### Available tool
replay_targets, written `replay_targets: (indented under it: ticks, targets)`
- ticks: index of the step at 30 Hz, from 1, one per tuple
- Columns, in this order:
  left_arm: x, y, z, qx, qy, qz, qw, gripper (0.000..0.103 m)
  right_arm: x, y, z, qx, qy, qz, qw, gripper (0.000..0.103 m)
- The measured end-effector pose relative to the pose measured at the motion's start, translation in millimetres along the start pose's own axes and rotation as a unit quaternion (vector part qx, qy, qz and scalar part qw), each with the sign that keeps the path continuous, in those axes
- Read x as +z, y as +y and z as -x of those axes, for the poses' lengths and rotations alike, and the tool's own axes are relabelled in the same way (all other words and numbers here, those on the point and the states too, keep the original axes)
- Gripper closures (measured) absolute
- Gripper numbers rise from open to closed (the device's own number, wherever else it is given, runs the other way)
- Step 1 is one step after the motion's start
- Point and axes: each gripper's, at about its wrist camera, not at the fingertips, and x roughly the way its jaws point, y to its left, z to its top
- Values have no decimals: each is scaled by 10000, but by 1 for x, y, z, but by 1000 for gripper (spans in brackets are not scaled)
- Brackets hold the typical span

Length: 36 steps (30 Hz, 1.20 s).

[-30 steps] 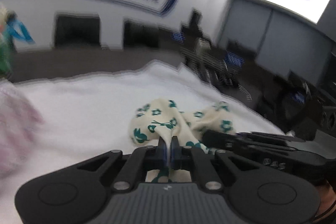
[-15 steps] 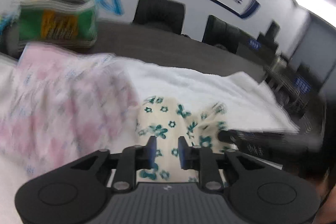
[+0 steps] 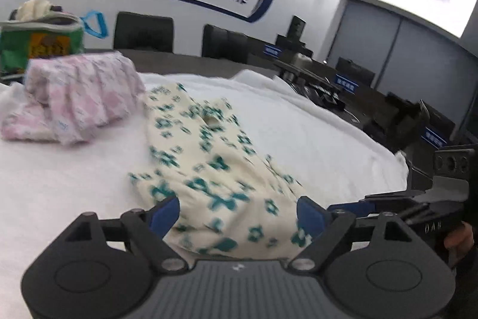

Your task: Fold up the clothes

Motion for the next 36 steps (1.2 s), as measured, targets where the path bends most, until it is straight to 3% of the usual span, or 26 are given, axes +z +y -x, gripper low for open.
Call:
replay_targets:
  ticks: [1, 2, 3, 4, 5, 6, 8, 15, 18, 20, 22, 23, 24, 25, 26, 27, 30, 31, 32, 33, 34, 35, 36]
  targets:
    - [-3, -1, -7, -13, 75, -70, 9999, 28, -6, 3, -1, 3, -22, 25, 10000, 47]
    - [-4, 1, -14, 62, 191, -66, 9998, 43, -9, 6, -3, -47, -44, 106, 9999, 46]
    - [-5, 3, -21, 152, 315, -48, 9994, 50, -12, 10, -8, -140, -65, 229, 9996, 48]
    - [-7, 7, -23, 98, 319, 12, 9994, 52, -14, 13, -12, -232, -87, 352, 9991, 52]
    - [-7, 8, -21, 50, 324, 30, 9995, 63, -16, 16, -18, -312, -68, 508, 9982, 72]
    - [-6, 9, -18, 8, 335, 40, 9994, 74, -17, 19, -25, -381, -19, 690, 9969, 83]
    - [-3, 8, -1, -76, 397, 104, 9991, 86, -14, 23, -26, -352, 56, 888, 9954, 89]
    - [-15, -49, 62, -704, 100, 220, 9972, 94, 12, 46, 47, -108, -55, 1760, 9843, 92]
    - [-38, -72, 73, -911, 70, 300, 9954, 94, 2, 56, 84, -57, 103, 1927, 9812, 92]
    - [-61, -71, 62, -959, 208, 444, 9942, 90, -14, 56, 91, -53, 439, 1876, 9813, 92]
    - [-78, -61, 57, -810, 171, 817, 9932, 77, -31, 48, 87, -149, 740, 1724, 9821, 86]
    - [-87, -56, 55, -726, 145, 1012, 9921, 62, -39, 43, 85, -209, 878, 1640, 9823, 83]
    - [-88, -50, 58, -699, 4, 1210, 9902, 42, -43, 39, 85, -275, 854, 1561, 9837, 73]
    - [-89, -44, 62, -682, -157, 1407, 9876, 34, -44, 36, 88, -344, 707, 1486, 9858, 64]
    - [-89, -38, 66, -664, -319, 1603, 9843, 23, -42, 33, 92, -381, 501, 1378, 9885, 48]
    - [-86, -35, 68, -614, -485, 1737, 9817, 21, -39, 30, 94, -351, 275, 1233, 9914, 40]
    - [-71, -28, 52, -350, -345, 2164, 9751, 23, -26, 12, 80, -240, 1, 494, 9985, 39]
    - [-66, -26, 42, -278, -209, 2267, 9733, 25, -22, 5, 73, -226, -14, 212, 9995, 39]
    - [-62, -27, 34, -179, -103, 2291, 9732, 36, -18, -1, 65, -211, -29, -71, 9997, 40]
    - [-59, -29, 27, -145, -40, 2246, 9743, 56, -17, -5, 58, -209, 11, -220, 9995, 43]
    - [-57, -31, 20, -147, 56, 2224, 9748, 69, -19, -6, 51, -217, 92, -265, 9994, 48]
    - [-54, -34, 15, -99, 143, 2225, 9748, 84, -20, -7, 44, -224, 173, -310, 9991, 69]
    - [-52, -37, 14, -21, 97, 2206, 9753, 87, -22, -5, 39, -172, 232, -314, 9991, 91]
